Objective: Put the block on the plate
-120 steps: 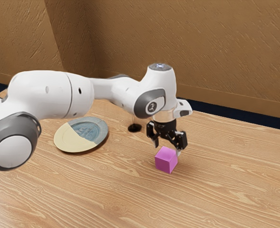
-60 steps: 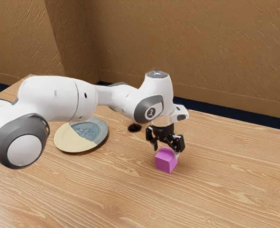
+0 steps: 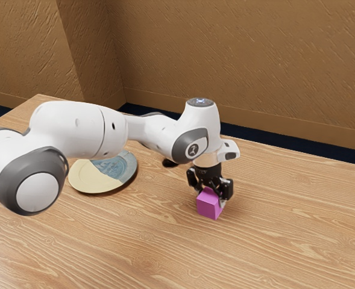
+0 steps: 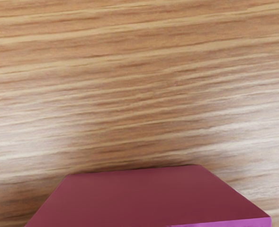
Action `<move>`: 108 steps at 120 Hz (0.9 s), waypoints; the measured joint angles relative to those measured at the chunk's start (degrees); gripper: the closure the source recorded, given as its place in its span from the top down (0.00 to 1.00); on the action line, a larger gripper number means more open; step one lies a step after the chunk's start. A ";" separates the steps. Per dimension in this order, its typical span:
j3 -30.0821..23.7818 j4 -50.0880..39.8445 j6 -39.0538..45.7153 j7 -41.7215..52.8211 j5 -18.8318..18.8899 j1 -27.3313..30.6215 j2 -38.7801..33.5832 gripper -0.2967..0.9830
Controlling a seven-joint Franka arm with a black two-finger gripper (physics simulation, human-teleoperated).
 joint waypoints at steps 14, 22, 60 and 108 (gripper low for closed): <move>0.03 0.03 0.07 0.13 0.07 0.00 -0.10 0.56; 0.08 -0.01 0.10 0.16 0.16 -0.04 -0.27 0.54; 0.34 -0.55 -0.54 0.13 1.12 0.41 -3.19 0.52; 0.77 -1.58 -4.36 0.79 4.43 4.47 -7.46 0.52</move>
